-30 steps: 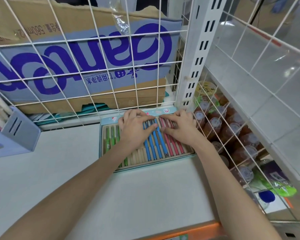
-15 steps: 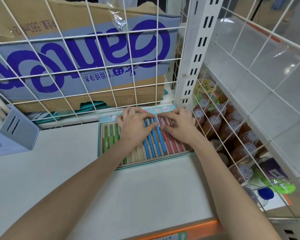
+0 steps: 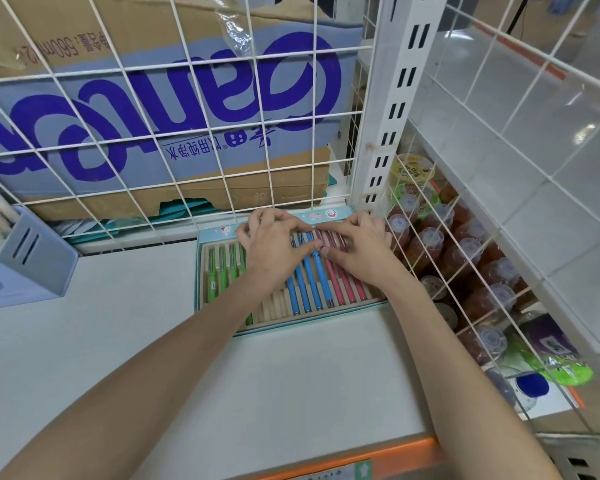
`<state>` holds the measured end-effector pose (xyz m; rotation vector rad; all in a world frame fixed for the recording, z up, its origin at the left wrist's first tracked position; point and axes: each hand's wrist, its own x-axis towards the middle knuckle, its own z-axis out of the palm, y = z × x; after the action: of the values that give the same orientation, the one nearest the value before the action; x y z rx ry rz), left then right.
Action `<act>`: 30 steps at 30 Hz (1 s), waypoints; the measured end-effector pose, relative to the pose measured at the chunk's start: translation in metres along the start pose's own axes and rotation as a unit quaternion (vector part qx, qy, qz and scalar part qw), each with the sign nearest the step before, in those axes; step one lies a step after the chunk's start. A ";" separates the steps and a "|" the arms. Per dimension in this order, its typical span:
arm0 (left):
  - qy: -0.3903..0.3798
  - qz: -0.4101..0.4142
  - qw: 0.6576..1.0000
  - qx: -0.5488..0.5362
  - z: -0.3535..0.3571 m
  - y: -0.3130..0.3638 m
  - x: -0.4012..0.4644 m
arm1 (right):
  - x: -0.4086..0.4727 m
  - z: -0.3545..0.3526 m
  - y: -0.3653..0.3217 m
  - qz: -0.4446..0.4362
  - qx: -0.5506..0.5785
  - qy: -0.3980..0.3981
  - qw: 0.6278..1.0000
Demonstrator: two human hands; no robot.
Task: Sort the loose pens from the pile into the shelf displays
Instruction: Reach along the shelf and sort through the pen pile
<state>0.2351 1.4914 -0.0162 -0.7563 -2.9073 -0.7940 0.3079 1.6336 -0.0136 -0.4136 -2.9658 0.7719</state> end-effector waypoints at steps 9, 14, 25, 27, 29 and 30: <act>-0.014 -0.005 1.000 -0.025 -0.002 -0.002 -0.001 | -0.001 0.002 0.001 -0.006 0.002 0.013 1.000; -0.030 -0.009 0.999 -0.022 -0.004 -0.002 0.001 | 0.000 0.002 0.001 -0.012 -0.002 0.016 1.000; -0.029 0.015 0.999 -0.015 -0.004 -0.004 -0.002 | 0.000 0.005 0.004 -0.023 0.006 0.033 0.999; -0.027 0.019 0.999 -0.012 -0.003 -0.005 -0.002 | 0.000 0.005 0.005 -0.025 0.004 0.035 0.999; -0.027 0.021 0.999 -0.010 -0.003 -0.006 -0.003 | 0.000 0.005 0.005 -0.027 0.005 0.036 0.999; -0.027 0.022 0.999 -0.009 -0.003 -0.006 -0.002 | 0.000 0.005 0.005 -0.028 0.005 0.039 0.999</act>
<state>0.2343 1.4844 -0.0165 -0.8538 -2.9233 -0.8100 0.3086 1.6350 -0.0206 -0.3498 -2.8872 0.7455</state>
